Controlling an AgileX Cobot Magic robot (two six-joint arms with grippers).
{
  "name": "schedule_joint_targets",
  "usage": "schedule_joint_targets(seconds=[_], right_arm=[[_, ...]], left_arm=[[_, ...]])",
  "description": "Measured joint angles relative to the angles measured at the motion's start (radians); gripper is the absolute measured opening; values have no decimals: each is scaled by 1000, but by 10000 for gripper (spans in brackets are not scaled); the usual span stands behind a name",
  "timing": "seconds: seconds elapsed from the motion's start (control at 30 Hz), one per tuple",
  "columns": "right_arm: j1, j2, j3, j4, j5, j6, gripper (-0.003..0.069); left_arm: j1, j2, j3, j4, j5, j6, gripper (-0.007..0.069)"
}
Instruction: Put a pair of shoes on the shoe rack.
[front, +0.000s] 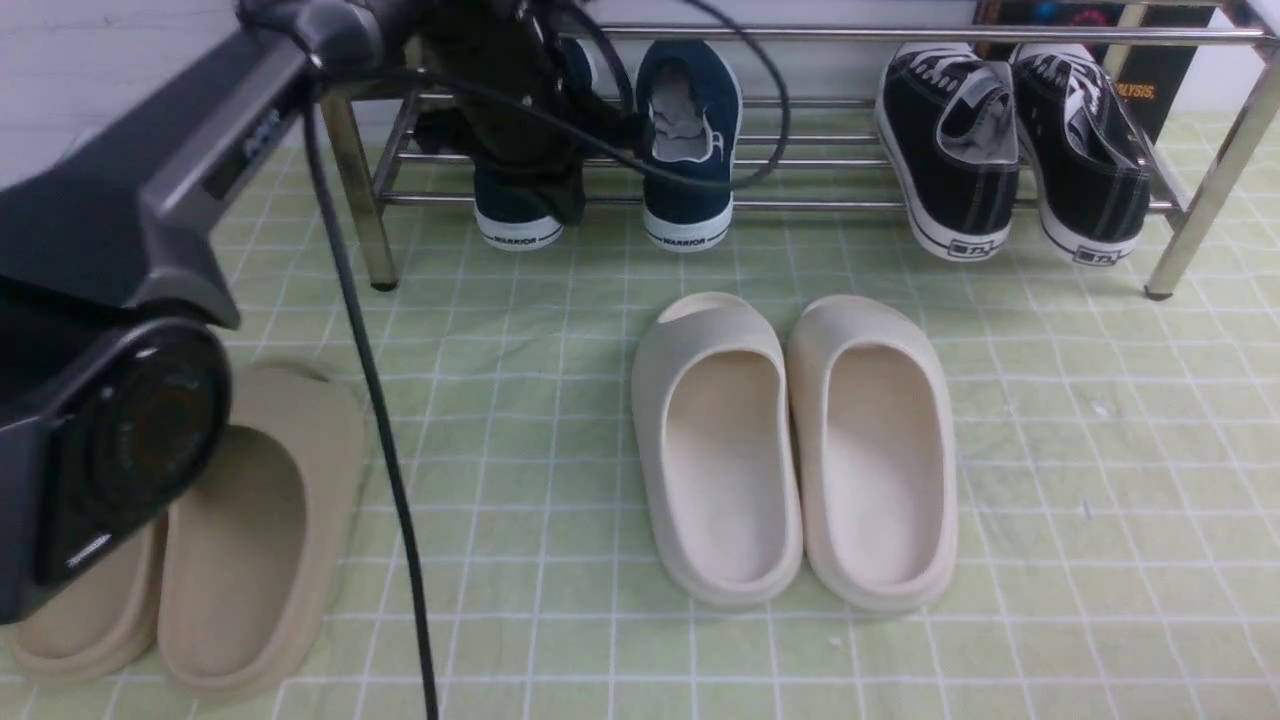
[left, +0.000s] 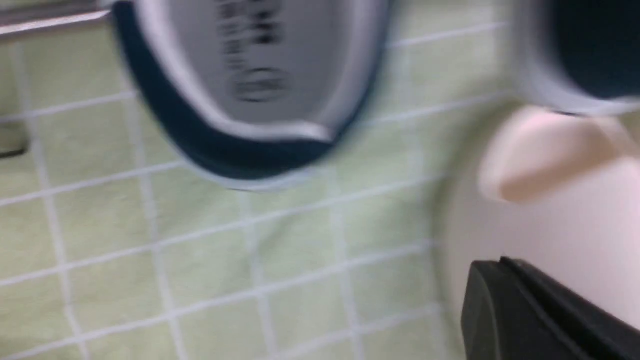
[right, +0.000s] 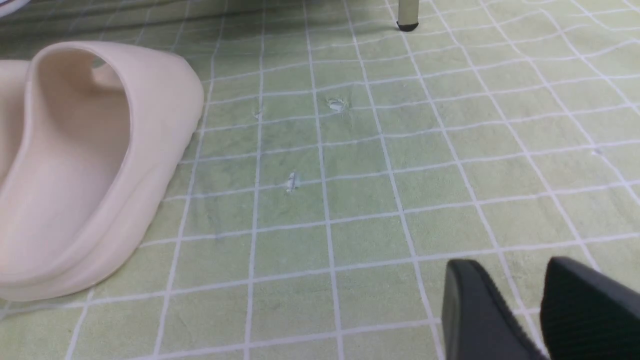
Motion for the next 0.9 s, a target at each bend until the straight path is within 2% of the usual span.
schedule_joint_targets(seconds=[0.23,0.3,0.33,0.4,0.43,0.53,0.57,0.6,0.73,0.77,0.8,0.83,0.9], right_arm=[[0,0,0,0,0,0,239],[0,0,0,0,0,0,239],[0,0,0,0,0,0,239],[0,0,0,0,0,0,239],[0,0,0,0,0,0,239],[0,0,0,0,0,0,239],[0,0,0,0,0,0,239],[0,0,0,0,0,0,239],[0,0,0,0,0,0,239],[0,0,0,0,0,0,239],[0,0,0,0,0,0,239],[0,0,0,0,0,0,239],[0,0,0,0,0,0,239]], left_arm=[[2,-333,184,-12,4,70,-13],[13,-512,337,-12,-7,94,-13],[13,-512,337,-12,-7,95,-13],[28,-705,531,-12,-137,100,-13],[29,-720,547,-11,-150,100,-13],[33,-984,849,-10,-456,103,-13],[33,-999,866,-10,-474,103,-13],[33,-1128,1028,-15,-631,103,-13],[33,-1385,1369,-15,-921,103,-13],[33,-1398,1386,-15,-934,103,-13],[33,-1494,1513,-15,-1013,103,-13],[33,-1506,1528,-15,-1020,103,-13],[33,-1636,1700,-15,-1074,103,-13]])
